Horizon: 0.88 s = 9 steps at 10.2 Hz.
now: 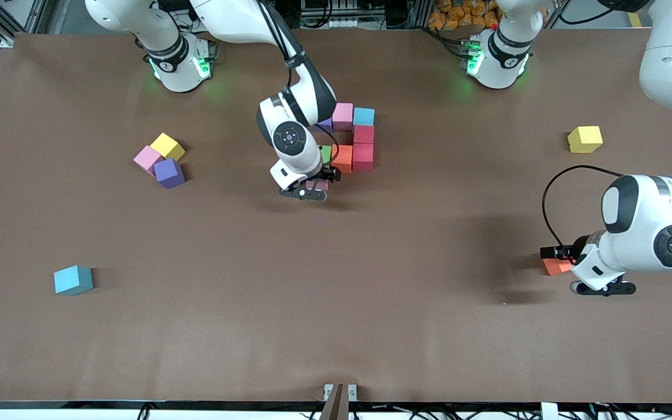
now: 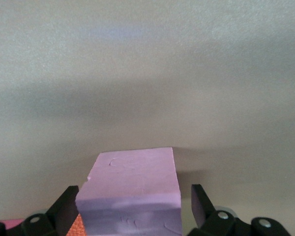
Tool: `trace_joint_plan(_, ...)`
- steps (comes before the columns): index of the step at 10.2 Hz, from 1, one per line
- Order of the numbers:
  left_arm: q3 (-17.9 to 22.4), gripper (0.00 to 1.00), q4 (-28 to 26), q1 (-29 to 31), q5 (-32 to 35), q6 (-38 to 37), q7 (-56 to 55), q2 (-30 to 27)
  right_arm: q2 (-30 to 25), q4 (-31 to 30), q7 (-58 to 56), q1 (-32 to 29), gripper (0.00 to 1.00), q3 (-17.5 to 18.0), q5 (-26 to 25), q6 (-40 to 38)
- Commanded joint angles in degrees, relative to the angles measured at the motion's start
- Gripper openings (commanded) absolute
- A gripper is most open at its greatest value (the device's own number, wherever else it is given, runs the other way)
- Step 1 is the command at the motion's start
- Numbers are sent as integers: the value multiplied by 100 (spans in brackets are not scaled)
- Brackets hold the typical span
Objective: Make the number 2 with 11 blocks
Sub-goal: 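Grasp the coral cube with the left gripper while the right gripper reaches violet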
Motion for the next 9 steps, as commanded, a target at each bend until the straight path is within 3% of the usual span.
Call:
trace_joint_plan(1,302,100,114,-239,61,152,-26,49,-421,-62,35,-424,100,95,-148,-264)
trace_joint_plan(3,347,100,114,-275,70,161,17,49,-685,-71,35,-757,100,95,-471,-301)
trace_joint_plan(5,435,100,114,-275,60,162,-1,119,-887,-36,-157,-1170,100,104,-1251,-301)
trace_joint_plan(9,522,100,96,-363,122,450,-106,268,-1195,139,-3051,-2777,100,148,-1449,-897)
